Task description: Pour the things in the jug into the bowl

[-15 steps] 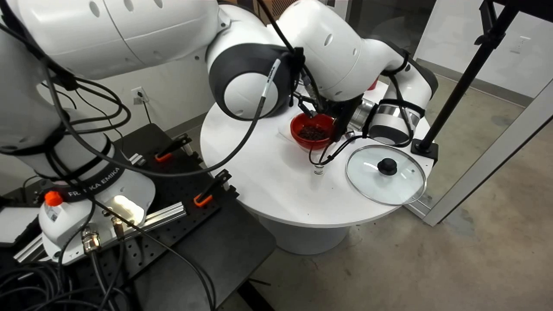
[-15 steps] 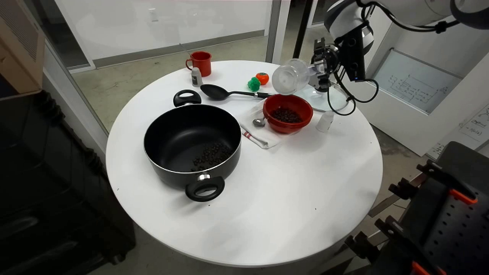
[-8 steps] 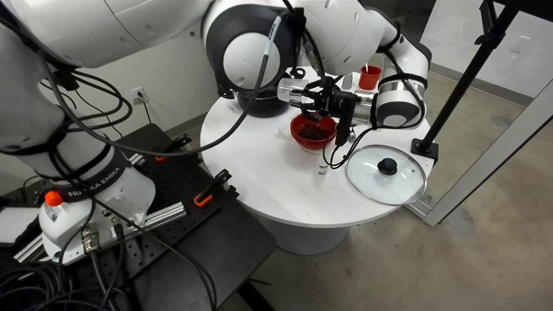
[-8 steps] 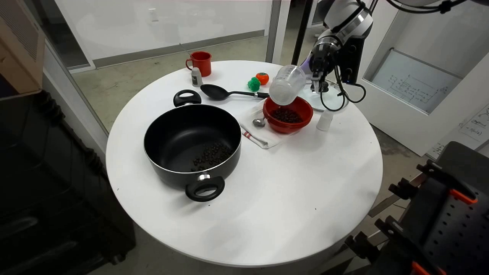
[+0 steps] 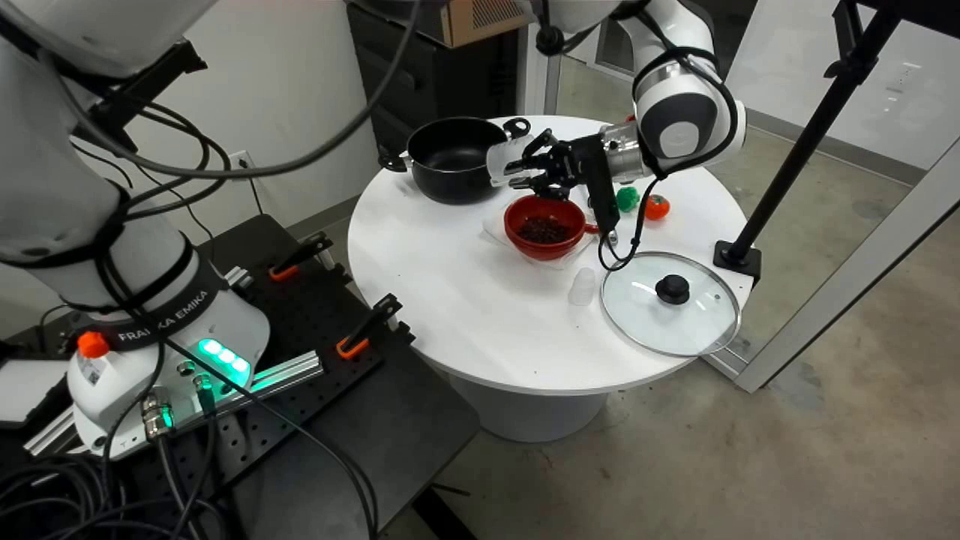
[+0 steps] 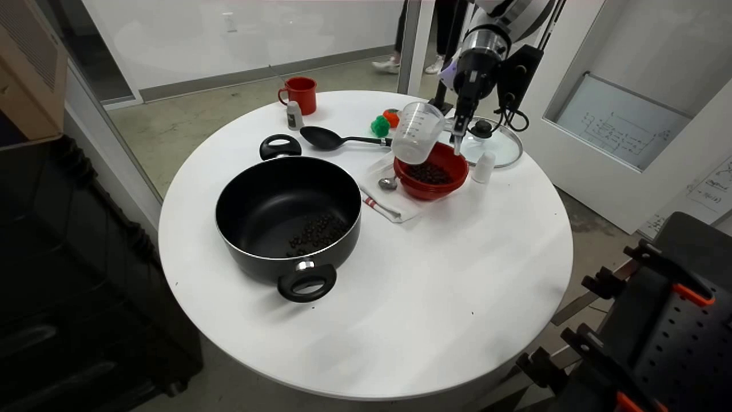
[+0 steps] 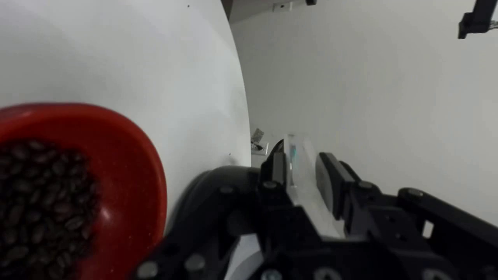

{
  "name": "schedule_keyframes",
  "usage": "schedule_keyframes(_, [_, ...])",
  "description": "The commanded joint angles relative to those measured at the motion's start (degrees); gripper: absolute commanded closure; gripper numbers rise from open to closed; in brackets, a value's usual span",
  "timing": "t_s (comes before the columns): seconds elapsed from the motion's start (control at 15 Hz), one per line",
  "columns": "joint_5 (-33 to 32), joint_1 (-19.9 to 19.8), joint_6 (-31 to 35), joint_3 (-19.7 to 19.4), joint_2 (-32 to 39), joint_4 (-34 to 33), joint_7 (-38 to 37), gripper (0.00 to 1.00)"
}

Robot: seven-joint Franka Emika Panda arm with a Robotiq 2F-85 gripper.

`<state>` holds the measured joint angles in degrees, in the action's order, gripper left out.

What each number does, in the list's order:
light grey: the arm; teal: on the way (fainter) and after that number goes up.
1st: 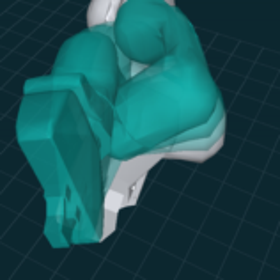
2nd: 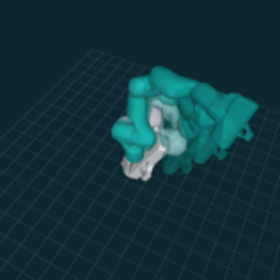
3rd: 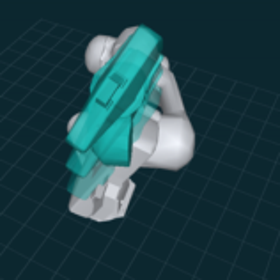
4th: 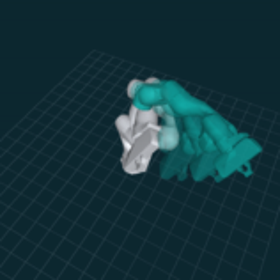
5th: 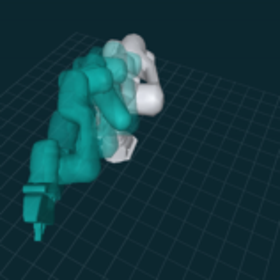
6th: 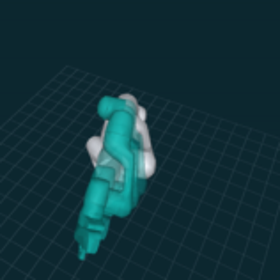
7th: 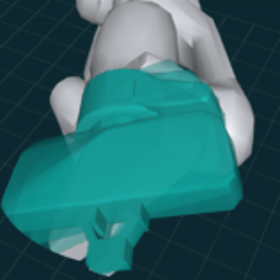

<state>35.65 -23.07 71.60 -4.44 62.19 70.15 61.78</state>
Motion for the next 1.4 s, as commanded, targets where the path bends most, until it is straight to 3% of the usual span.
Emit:
schedule_keyframes(0.0, [-0.8,3.5,10.9,-2.1,-11.0,13.8,8.6,0.94])
schedule_keyframes(0.07, [-2.5,2.2,14.5,0.3,-13.0,16.0,9.5,0.94])
schedule_keyframes(0.33, [-6.2,4.1,28.3,0.1,-21.3,26.4,13.1,0.94])
schedule_keyframes(0.47, [-10.1,4.9,32.8,0.0,-24.8,31.9,12.9,0.94])
schedule_keyframes(0.67, [-13.8,5.1,34.2,0.6,-30.8,40.5,12.4,0.94])
schedule_keyframes(0.73, [-12.5,3.7,31.8,1.4,-24.2,31.8,11.0,0.94])
schedule_keyframes(0.8, [-12.6,3.8,31.8,1.4,-25.2,33.4,11.1,0.74])
schedule_keyframes(0.93, [-12.6,3.7,31.8,1.5,-25.1,33.0,11.1,0.74])
schedule_keyframes(1.0, [-12.6,3.5,31.8,1.6,-24.7,32.7,11.1,0.94])
schedule_keyframes(1.33, [-10.4,2.9,48.4,2.2,-21.9,36.6,13.7,0.94])
